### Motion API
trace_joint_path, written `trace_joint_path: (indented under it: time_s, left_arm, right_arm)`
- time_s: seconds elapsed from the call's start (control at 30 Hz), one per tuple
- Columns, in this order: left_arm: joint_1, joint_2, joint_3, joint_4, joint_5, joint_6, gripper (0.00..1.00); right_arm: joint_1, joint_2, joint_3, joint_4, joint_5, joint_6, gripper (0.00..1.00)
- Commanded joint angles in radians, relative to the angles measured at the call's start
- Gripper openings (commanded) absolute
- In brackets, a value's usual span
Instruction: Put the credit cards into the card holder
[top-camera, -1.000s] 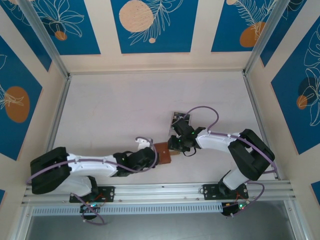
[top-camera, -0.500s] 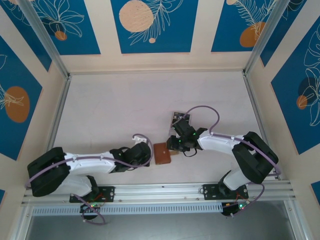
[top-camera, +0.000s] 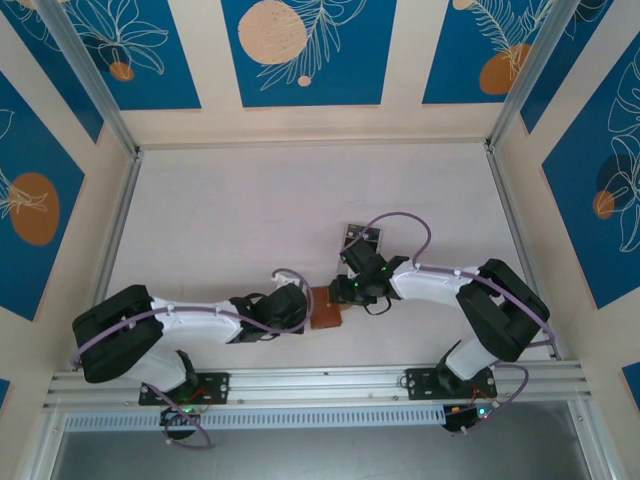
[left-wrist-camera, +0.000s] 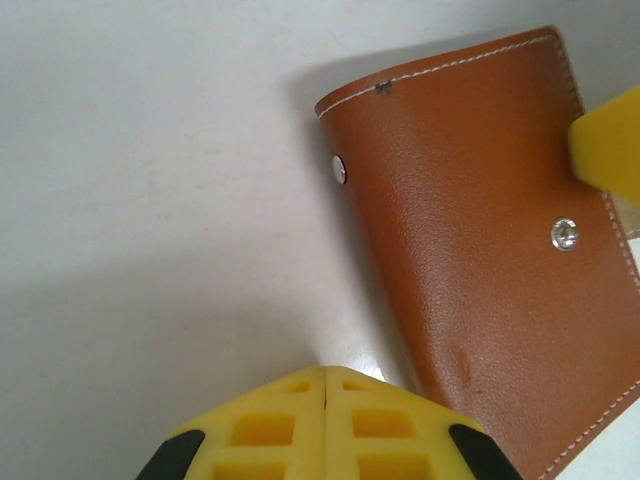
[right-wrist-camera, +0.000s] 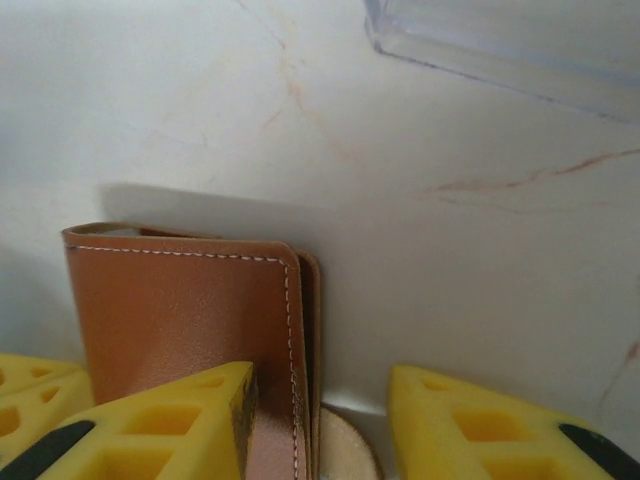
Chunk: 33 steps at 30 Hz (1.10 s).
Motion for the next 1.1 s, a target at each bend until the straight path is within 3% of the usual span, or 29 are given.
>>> trace_joint_path:
  time_s: [0.0, 0.7, 1.07]
  left_arm:
    - [0.007, 0.048, -0.002, 0.06, 0.038, 0.005, 0.0]
    - [0.006, 0.196, 0.031, 0.163, 0.079, -0.01, 0.0]
    - [0.006, 0.214, 0.047, 0.152, 0.067, 0.002, 0.0]
  right_arm:
    - [0.015, 0.033, 0.016, 0.032, -0.051, -0.02, 0.41]
    - [0.035, -0.043, 0.028, 0.056, -0.127, -0.064, 0.38]
    - [0.052, -0.068, 0.063, -0.005, -0.084, -0.097, 0.37]
